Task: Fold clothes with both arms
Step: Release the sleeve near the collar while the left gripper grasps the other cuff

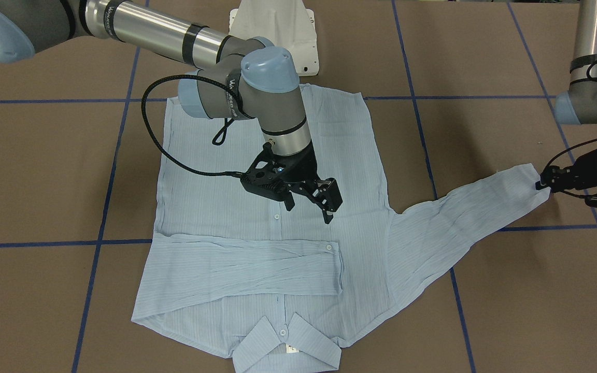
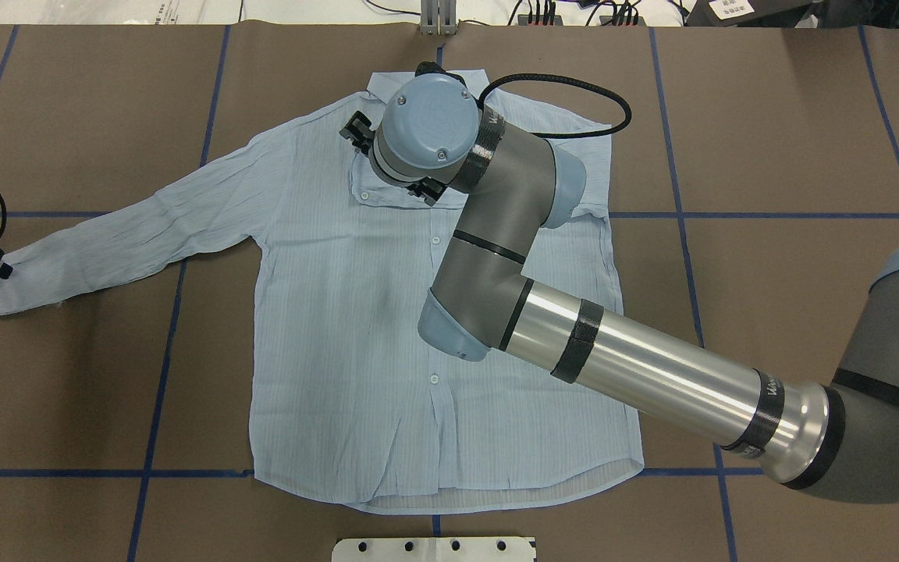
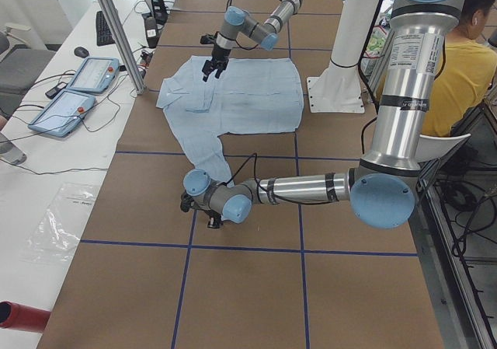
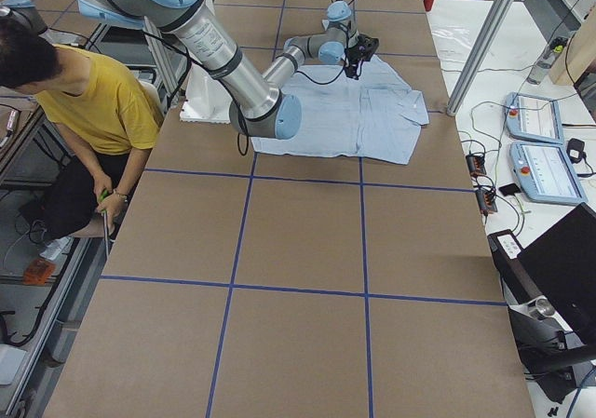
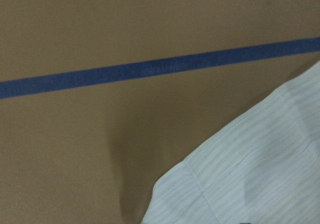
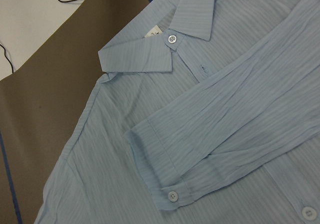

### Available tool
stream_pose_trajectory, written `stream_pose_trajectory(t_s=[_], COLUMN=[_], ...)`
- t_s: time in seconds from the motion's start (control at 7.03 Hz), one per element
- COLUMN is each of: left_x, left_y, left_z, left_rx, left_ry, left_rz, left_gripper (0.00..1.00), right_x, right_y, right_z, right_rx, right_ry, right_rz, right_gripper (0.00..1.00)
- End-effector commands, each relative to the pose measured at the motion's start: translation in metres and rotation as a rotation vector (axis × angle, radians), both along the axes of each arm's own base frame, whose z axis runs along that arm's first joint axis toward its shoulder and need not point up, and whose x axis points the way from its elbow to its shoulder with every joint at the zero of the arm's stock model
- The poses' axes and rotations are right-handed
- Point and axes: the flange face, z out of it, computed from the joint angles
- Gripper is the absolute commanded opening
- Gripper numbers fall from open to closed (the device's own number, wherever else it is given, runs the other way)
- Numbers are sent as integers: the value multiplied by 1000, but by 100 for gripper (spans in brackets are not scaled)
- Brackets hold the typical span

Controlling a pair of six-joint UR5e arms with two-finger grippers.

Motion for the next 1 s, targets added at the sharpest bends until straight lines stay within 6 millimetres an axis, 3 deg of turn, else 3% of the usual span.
stream_pose_trajectory(t_s=[0.0,0.14,0.28,0.43,0.57,0.71,0.85], left_x=[0,0,1,3,9,22,51], left_y=[-1,-1,-3,-7,-17,-45,-61], left_z=[-3,-2,-17,-59,-107,-156,-204], left_rx=[-5,-7,16,50,13,-12,-44], left_ry=[2,1,18,48,84,115,152], left_rz=[-7,-6,-7,-16,-85,-153,-186], left_gripper=[0,0,0,0,0,0,0], right_x=[0,0,0,4,24,65,125], right_y=[1,1,1,2,4,-3,-4], right_z=[0,0,-1,-4,2,29,83], right_rx=[2,2,2,17,22,12,38], right_ry=[0,0,-2,-18,-33,-38,-11], right_rz=[-1,-1,-3,-7,-1,-4,-75], right_gripper=[100,100,100,100,100,100,100])
